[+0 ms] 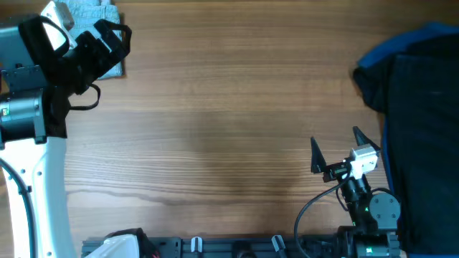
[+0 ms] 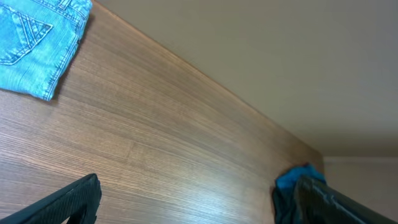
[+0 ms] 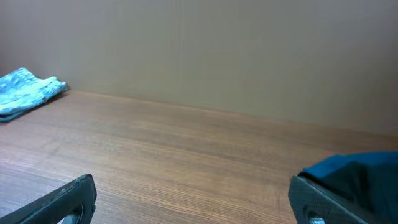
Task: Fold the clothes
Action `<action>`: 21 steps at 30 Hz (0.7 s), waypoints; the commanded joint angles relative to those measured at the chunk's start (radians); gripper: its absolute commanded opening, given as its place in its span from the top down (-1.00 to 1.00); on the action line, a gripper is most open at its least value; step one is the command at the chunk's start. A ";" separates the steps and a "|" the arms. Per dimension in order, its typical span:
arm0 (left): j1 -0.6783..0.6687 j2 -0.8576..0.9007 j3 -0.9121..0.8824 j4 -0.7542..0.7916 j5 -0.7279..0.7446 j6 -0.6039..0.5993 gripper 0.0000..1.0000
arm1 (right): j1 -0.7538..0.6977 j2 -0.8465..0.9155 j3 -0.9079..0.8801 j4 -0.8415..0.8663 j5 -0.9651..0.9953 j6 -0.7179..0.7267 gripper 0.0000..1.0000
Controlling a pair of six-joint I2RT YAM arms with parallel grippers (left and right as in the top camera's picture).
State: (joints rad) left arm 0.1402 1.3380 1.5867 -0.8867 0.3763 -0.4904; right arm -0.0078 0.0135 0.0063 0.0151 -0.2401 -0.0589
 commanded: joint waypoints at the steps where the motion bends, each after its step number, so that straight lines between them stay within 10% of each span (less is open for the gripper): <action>1: 0.006 0.001 -0.002 0.003 0.013 0.016 -0.99 | -0.005 -0.009 -0.001 0.006 -0.013 -0.020 -0.99; 12: -0.061 -0.031 -0.076 -0.049 -0.116 0.042 -1.00 | -0.005 -0.009 -0.001 0.006 -0.013 -0.020 -0.99; 21: -0.199 -0.499 -0.963 0.578 -0.239 0.121 -1.00 | -0.005 -0.009 -0.001 0.006 -0.013 -0.020 -1.00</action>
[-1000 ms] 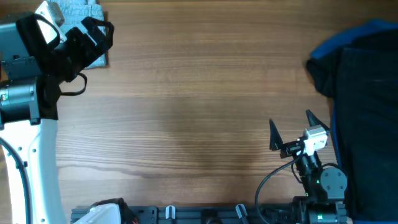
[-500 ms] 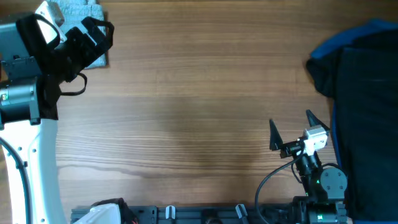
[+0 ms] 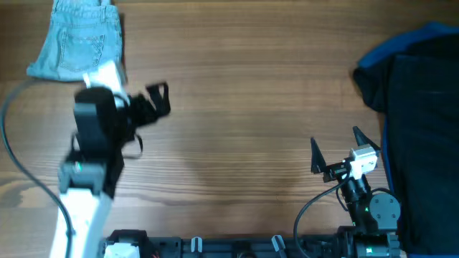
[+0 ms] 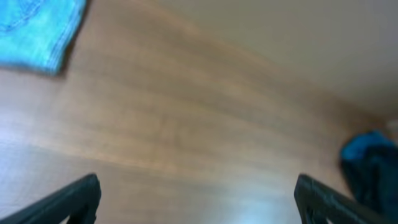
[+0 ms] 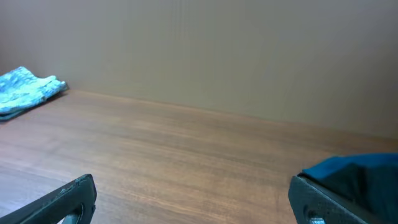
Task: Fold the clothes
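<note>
Folded light-blue denim (image 3: 80, 37) lies flat at the table's far left corner, also seen as denim (image 4: 34, 25) and denim (image 5: 28, 90). A heap of dark clothes topped by a blue garment (image 3: 419, 86) covers the right edge; the blue garment (image 5: 357, 169) shows low on the right in the right wrist view. My left gripper (image 3: 147, 102) hangs open and empty over bare wood, just nearer than the denim; its view is blurred, fingers (image 4: 71, 200) wide apart. Beside the dark heap, my right gripper (image 3: 336, 152) stands open and empty.
The wooden table (image 3: 237, 107) stretches between the denim and the heap. A plain wall (image 5: 205, 43) rises behind the far edge. A dark rail with clips (image 3: 237, 247) runs along the near edge.
My left arm has moved from over the denim at the far left corner toward the near side and right, leaving the denim fully uncovered. Right arm and dark heap are unchanged.
</note>
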Action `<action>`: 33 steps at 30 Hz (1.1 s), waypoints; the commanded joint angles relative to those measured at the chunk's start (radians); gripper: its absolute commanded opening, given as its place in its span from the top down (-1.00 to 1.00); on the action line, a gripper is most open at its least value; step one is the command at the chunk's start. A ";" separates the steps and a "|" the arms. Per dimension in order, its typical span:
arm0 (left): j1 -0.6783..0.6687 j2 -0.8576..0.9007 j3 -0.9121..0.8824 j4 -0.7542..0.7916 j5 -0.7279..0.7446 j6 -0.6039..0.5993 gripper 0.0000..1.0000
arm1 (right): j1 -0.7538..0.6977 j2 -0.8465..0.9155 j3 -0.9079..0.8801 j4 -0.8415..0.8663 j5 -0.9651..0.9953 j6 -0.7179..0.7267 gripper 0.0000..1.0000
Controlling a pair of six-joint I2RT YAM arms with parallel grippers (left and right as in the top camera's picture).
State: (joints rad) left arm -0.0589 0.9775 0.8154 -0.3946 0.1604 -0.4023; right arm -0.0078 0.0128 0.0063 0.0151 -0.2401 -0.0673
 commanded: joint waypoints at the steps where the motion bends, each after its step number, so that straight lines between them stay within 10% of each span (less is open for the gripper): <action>1: 0.000 -0.205 -0.267 0.125 -0.023 0.033 -0.99 | -0.005 -0.008 -0.001 0.006 -0.013 -0.011 -0.99; 9: 0.000 -0.775 -0.672 0.264 -0.024 0.037 -0.99 | -0.005 -0.008 -0.001 0.006 -0.013 -0.011 -0.99; 33: 0.084 -0.975 -0.809 0.329 -0.023 0.214 -0.99 | -0.005 -0.008 -0.001 0.006 -0.013 -0.011 -0.99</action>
